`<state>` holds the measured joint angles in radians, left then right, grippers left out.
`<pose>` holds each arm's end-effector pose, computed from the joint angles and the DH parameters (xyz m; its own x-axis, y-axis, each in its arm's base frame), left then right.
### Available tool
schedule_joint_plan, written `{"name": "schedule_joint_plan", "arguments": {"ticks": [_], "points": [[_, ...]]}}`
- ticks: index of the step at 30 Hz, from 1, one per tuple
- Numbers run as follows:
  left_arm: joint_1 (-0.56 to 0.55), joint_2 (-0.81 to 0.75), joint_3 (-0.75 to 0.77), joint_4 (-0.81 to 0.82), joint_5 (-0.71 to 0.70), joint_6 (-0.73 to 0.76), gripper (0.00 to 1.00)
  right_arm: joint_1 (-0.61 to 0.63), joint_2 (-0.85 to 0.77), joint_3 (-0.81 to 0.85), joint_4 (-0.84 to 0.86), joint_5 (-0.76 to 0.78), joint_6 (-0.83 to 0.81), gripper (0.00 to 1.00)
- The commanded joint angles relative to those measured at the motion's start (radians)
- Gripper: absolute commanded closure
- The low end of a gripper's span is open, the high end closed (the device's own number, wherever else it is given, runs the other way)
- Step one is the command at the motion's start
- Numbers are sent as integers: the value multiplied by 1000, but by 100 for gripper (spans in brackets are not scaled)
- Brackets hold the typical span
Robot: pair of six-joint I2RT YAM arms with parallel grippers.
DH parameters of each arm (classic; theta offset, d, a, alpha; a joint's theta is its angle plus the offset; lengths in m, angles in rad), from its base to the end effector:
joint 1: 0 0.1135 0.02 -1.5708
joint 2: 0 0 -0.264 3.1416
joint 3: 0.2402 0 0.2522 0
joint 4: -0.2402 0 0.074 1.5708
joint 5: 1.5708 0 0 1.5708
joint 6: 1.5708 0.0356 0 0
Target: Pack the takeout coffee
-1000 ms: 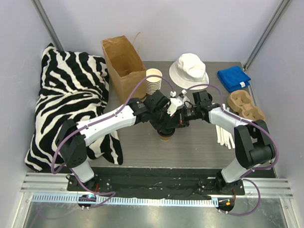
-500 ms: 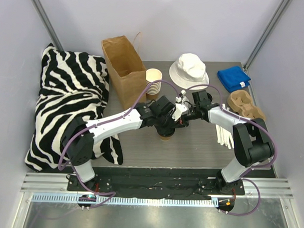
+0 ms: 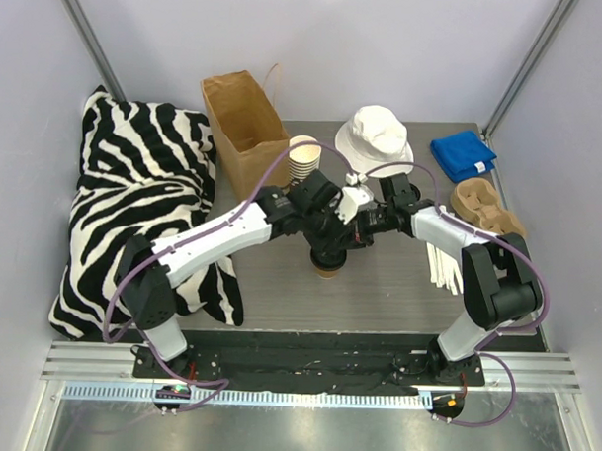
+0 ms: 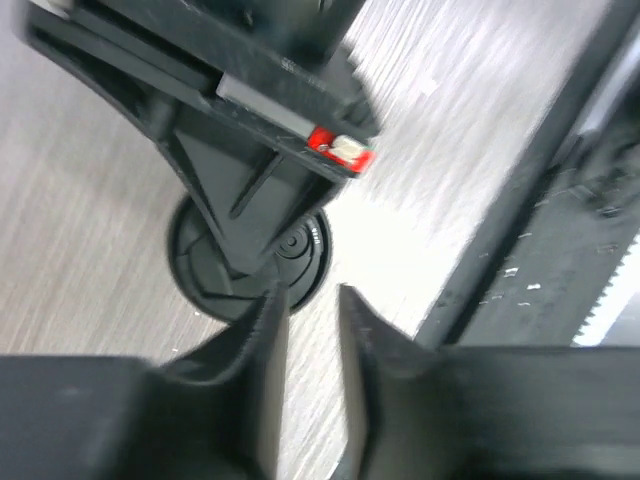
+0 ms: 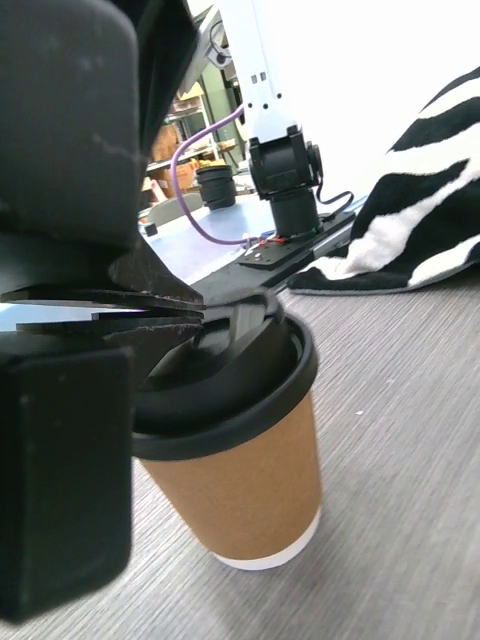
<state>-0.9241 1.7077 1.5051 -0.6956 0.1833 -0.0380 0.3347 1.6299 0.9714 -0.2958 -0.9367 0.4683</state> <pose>0.2214 -0.3040 0.2992 -0.5034 0.6048 -0.6172 0.8346 0.5252 -0.1661 0.2938 0.1325 0.1970 -0.9741 -0.0556 -0.2192 -0.2184 0.4838 0.8475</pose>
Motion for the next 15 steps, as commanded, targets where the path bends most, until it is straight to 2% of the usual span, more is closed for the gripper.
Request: {"name": "schedule_joint_plan", "arguments": {"ticks": [1, 2, 4, 7, 8, 9, 11, 12, 15], "points": [[65, -112, 92, -42, 149, 30, 63, 4, -60, 76, 23, -25, -3, 86], [77, -134, 95, -42, 169, 30, 55, 3, -70, 99, 24, -33, -3, 82], [117, -157, 98, -50, 221, 32, 50, 3, -99, 143, 14, -33, -11, 78], [157, -194, 107, -87, 269, 33, 43, 3, -116, 217, -83, 4, -86, 59], [165, -212, 110, -109, 274, 47, 42, 4, -117, 236, -121, 33, -117, 42], [178, -220, 115, -120, 277, 61, 41, 4, -120, 253, -196, 111, -144, 35], [194, -246, 112, -136, 278, 58, 37, 4, -122, 276, -245, 180, -210, 25], [217, -273, 103, -136, 281, 55, 36, 6, -125, 279, -278, 262, -223, 22], [270, -331, 81, -124, 315, 43, 26, 21, -127, 279, -319, 354, -266, 10]]}}
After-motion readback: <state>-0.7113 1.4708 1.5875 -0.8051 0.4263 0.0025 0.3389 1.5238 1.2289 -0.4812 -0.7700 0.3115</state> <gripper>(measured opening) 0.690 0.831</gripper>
